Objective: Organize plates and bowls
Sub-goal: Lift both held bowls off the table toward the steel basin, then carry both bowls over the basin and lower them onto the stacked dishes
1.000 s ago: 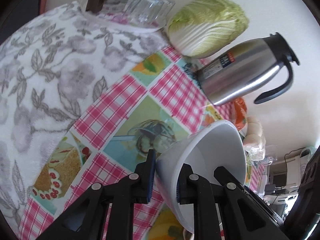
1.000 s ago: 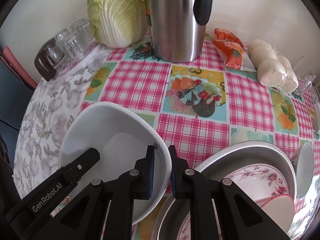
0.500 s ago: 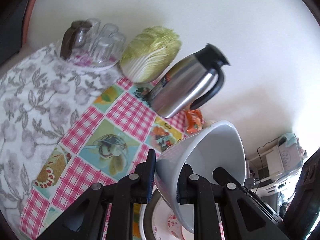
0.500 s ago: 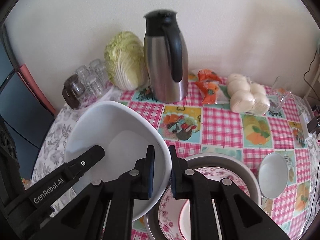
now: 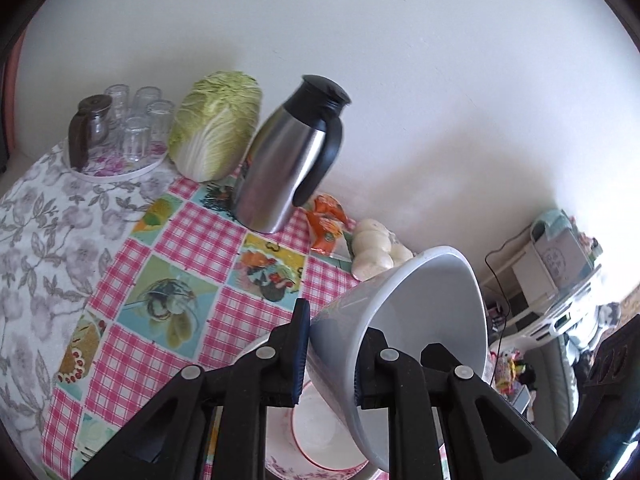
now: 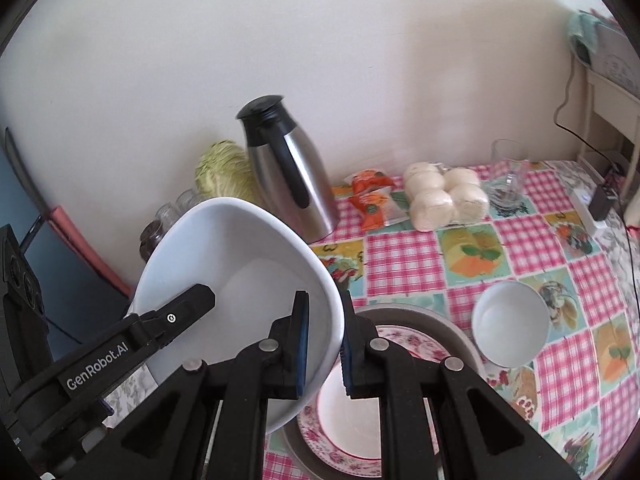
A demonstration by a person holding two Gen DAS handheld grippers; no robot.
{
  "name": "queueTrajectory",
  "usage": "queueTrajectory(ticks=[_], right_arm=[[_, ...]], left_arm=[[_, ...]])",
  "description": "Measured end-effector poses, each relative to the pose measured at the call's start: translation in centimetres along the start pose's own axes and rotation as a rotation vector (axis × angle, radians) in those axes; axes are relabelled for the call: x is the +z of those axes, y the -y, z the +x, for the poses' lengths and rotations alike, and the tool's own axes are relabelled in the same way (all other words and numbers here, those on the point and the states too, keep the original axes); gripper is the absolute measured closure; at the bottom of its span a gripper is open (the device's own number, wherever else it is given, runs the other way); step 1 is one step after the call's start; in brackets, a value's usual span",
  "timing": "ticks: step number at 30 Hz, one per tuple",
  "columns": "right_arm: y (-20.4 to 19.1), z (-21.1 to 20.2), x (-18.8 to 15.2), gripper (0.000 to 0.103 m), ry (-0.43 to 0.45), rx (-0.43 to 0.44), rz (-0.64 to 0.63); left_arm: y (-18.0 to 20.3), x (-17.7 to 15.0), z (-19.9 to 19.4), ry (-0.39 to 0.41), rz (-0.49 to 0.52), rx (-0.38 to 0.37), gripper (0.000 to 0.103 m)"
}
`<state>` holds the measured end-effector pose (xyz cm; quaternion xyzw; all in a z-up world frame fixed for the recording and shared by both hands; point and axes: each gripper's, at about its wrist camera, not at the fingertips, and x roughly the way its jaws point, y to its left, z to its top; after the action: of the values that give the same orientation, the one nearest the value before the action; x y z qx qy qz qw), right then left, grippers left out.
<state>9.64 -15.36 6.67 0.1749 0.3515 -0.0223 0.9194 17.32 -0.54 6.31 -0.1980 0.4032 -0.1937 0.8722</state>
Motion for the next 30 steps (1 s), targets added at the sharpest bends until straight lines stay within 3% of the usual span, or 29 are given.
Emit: queueTrajectory(ticks=[8, 16, 30], right_arm=[[4.9, -2.3, -0.2, 0.089, 0.038, -0.010, 0.115], [7.8, -4.4, 0.6, 0.089, 0.052, -0.020, 0.164], [10.8, -5.9, -0.7, 0.086, 0.023, -0.008, 0.235]], left_arm=[[5.2, -1.4, 1.0, -0.021, 0.098, 0.004, 0.084], [8.3, -2.6, 1.4, -0.024, 0.125, -0.009, 0.084], [12.1, -5.0, 1.5, -0.031, 0.228, 0.068, 0.084]])
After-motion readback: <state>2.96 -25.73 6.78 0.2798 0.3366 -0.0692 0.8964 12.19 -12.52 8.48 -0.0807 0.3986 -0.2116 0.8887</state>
